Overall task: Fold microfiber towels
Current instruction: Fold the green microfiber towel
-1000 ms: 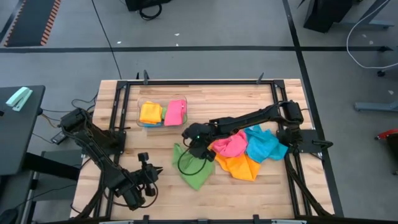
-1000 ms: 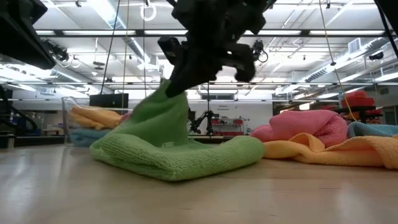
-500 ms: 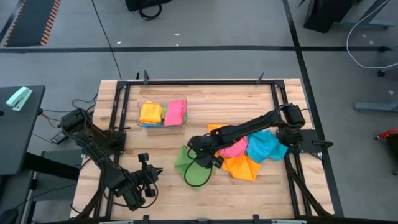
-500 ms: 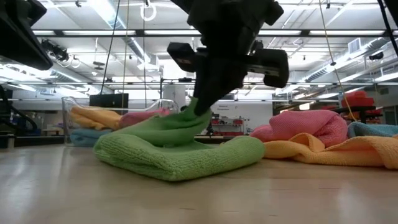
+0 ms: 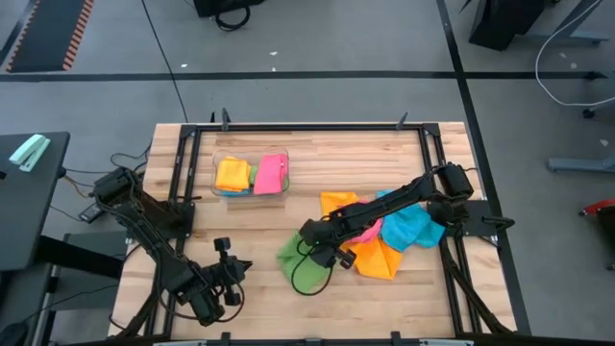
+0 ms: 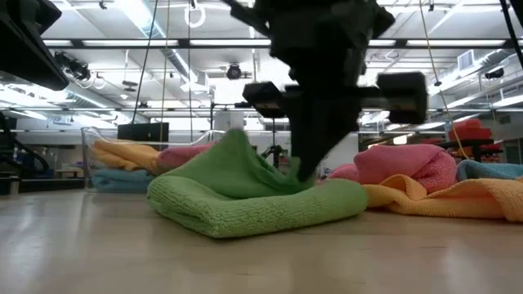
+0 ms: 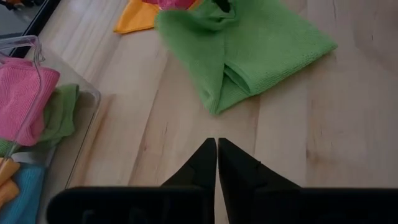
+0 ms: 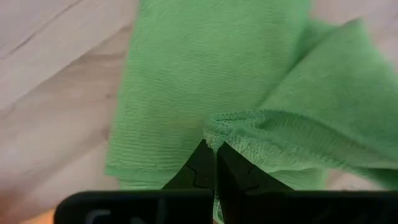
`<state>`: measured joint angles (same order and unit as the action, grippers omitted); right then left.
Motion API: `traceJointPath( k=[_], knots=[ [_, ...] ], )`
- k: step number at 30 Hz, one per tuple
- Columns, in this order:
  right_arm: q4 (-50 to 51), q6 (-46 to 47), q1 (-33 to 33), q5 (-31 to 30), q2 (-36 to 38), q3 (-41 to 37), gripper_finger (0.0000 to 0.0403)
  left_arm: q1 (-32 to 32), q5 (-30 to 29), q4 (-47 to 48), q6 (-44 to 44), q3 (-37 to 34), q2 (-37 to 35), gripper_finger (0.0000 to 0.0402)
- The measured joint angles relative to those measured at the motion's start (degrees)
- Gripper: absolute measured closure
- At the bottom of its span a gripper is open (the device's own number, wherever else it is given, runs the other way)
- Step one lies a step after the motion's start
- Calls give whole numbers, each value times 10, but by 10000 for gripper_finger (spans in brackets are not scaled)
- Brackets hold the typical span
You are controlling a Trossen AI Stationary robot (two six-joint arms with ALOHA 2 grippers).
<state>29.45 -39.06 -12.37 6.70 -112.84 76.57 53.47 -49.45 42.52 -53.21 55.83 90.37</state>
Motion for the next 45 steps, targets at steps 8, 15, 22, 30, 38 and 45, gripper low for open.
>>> traceJointPath(
  k=[8,15,22,30,38,45],
  knots=[
    [-5,46,-20,0,-1,-14,395,0,0,0,0,0,0,372],
    [5,50,-25,-6,-1,-14,395,0,13,-1,0,0,0,383],
    [10,42,-33,-7,-1,-14,393,0,17,-1,0,0,0,382],
    [19,28,-32,-7,1,-13,354,0,17,-1,0,0,0,383],
    [37,30,-32,-7,22,-11,329,0,25,2,0,0,0,383],
    [70,44,-33,21,28,-11,309,0,27,1,4,0,0,376]
  ],
)
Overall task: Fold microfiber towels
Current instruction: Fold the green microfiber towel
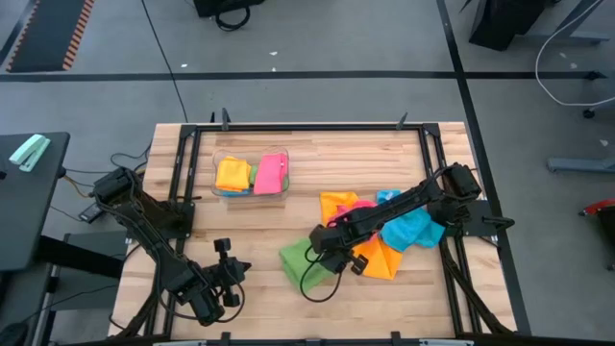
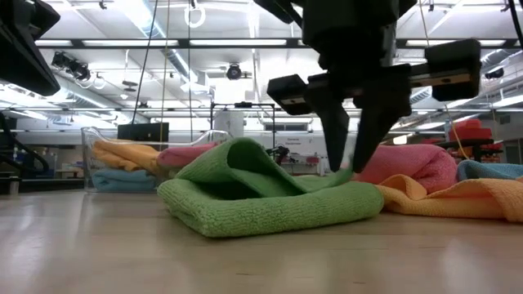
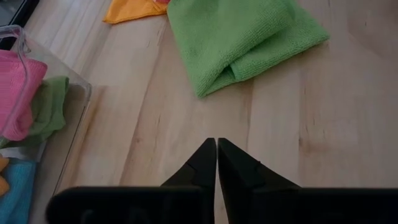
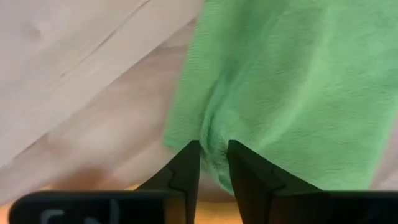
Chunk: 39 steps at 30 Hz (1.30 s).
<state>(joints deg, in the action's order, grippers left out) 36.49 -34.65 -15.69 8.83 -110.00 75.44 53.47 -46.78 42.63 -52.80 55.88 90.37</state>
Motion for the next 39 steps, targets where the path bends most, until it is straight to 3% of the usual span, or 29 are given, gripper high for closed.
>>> traceJointPath(
  k=[12,19,31,39],
  knots=[
    [-1,30,-33,1,3,2,297,0,1,-4,0,0,0,380],
    [-98,108,-34,-64,6,25,286,0,1,-7,-4,0,0,375],
    [-211,187,-96,-240,-6,17,152,-3,1,-10,-6,0,0,386],
    [-306,158,-139,-344,-58,18,132,-6,2,-22,-6,0,1,372]
  ],
)
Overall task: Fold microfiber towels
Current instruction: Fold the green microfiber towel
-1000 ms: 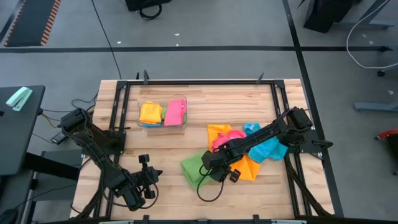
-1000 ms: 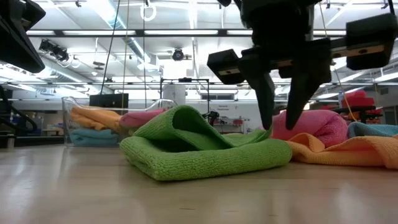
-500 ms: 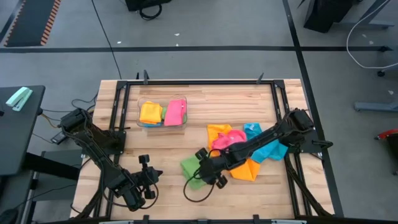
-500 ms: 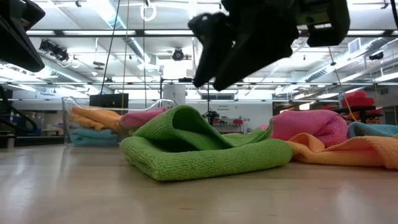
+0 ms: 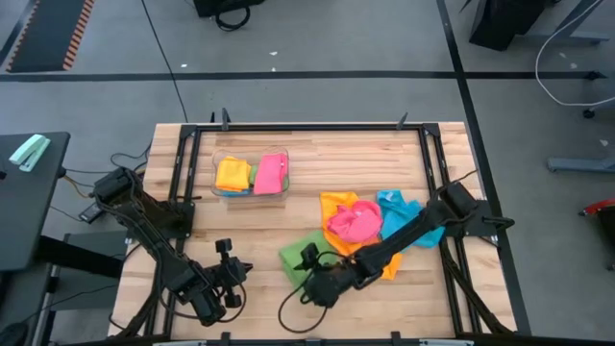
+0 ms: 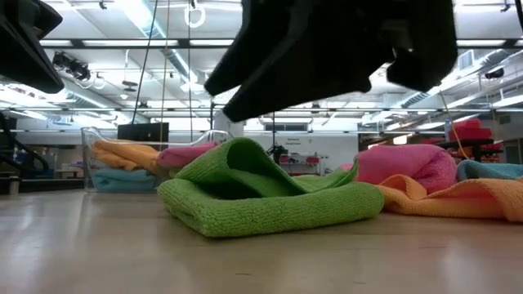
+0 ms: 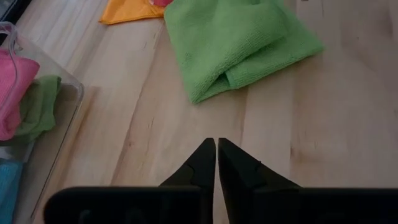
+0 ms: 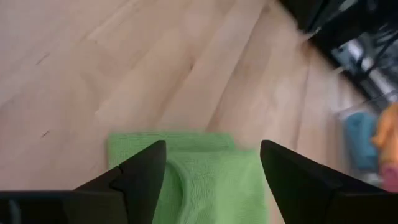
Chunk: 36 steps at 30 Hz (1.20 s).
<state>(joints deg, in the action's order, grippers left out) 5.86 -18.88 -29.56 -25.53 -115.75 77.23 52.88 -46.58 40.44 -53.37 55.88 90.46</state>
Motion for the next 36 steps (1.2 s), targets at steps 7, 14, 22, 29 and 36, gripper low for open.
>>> traceJointPath(
  k=[7,14,22,29,36],
  knots=[
    [-53,11,-12,-25,-46,0,132,0,3,-10,0,0,7,385],
    [-65,7,-18,-60,-58,0,132,-1,3,-19,-4,0,7,382],
    [-46,50,-14,-61,-58,-6,132,-16,2,-30,-45,0,7,383],
    [-47,63,-10,-71,-58,-18,167,-21,-1,-52,-45,0,7,387],
    [-48,99,-4,-71,-58,-18,266,-19,-1,-64,-46,0,7,373]
  ],
)
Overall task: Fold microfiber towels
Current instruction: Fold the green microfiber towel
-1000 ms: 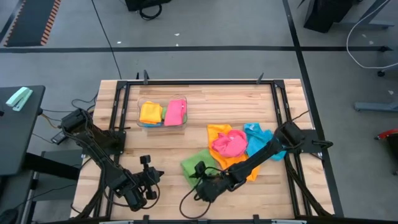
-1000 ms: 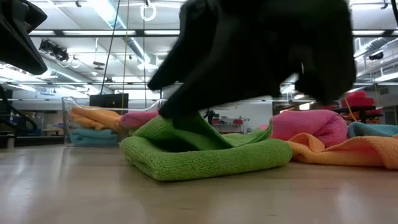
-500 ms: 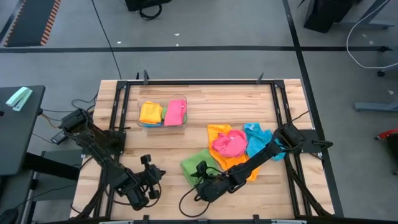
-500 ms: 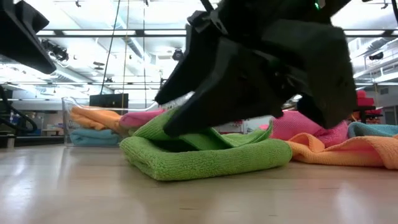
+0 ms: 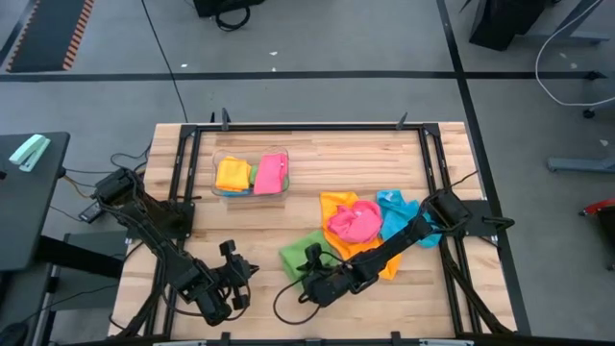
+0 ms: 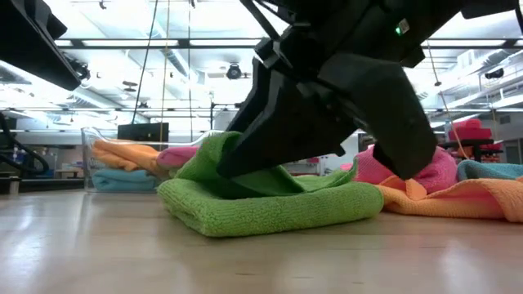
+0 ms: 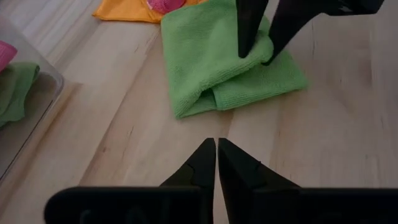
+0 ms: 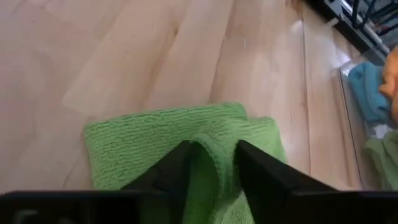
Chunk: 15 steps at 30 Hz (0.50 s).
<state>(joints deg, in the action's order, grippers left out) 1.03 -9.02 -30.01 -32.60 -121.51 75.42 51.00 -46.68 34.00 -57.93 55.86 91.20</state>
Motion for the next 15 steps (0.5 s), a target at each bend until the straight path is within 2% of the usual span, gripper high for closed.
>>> traceJointPath(
  k=[2,5,8,12,15],
  knots=[
    [1,13,0,3,0,0,300,0,0,0,0,0,0,374],
    [1,25,-1,37,0,0,351,0,0,0,0,0,0,379],
    [18,30,-4,45,8,10,386,0,0,1,0,0,0,384],
    [46,26,-5,58,24,40,396,0,0,2,1,0,0,383],
    [70,30,-4,104,25,49,393,0,0,2,1,0,0,378]
  ],
)
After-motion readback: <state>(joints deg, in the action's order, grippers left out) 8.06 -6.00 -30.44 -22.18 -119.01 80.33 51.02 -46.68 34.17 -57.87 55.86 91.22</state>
